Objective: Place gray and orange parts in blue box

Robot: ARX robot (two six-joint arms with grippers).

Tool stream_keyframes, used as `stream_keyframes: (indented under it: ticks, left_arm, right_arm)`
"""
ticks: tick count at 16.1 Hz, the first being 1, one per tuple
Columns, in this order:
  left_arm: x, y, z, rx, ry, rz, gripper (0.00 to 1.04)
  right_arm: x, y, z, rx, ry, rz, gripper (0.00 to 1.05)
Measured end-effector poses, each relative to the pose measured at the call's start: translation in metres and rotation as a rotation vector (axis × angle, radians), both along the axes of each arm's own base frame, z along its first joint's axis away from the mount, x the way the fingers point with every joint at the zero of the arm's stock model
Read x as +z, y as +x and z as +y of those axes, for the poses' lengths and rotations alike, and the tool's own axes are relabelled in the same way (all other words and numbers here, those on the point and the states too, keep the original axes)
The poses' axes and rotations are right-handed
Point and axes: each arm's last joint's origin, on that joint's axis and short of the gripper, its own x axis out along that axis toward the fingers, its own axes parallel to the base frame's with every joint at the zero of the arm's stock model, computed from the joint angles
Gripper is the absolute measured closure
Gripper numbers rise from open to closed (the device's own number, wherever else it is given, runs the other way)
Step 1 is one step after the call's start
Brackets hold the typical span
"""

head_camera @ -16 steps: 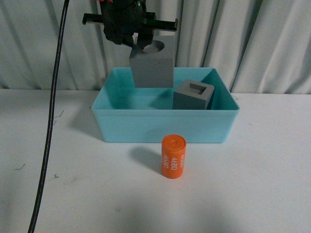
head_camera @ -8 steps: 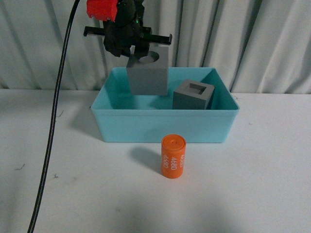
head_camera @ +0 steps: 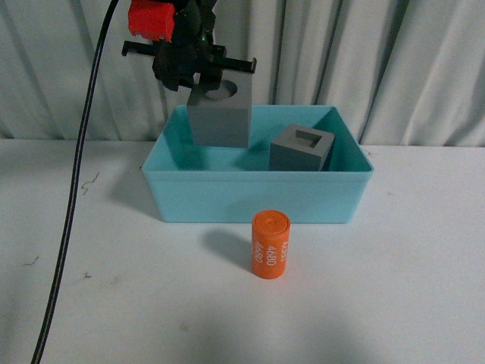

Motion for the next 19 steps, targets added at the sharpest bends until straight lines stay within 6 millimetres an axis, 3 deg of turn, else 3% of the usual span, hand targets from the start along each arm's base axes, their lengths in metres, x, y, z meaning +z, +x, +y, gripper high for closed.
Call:
stream_keyframes:
  ticks: [5, 13, 15, 19]
  left_arm:
    - [-0.025, -0.001, 0.014, 0.018, 0.048, 0.032, 0.88]
    - [-0.041, -0.004, 0.016, 0.03, 0.064, 0.054, 0.88]
    - [-0.042, -0.004, 0.016, 0.035, 0.061, 0.044, 0.73]
    - [-0.023, -0.01, 0.016, 0.056, 0.012, -0.006, 0.25]
  right_arm:
    - [0.0, 0.0, 0.0, 0.0, 0.0, 0.0, 0.06]
    - [0.0, 0.0, 0.0, 0.0, 0.0, 0.0, 0.06]
    - [0.0, 0.0, 0.0, 0.0, 0.0, 0.0, 0.06]
    - [0.0, 0.0, 0.0, 0.0, 0.0, 0.0, 0.06]
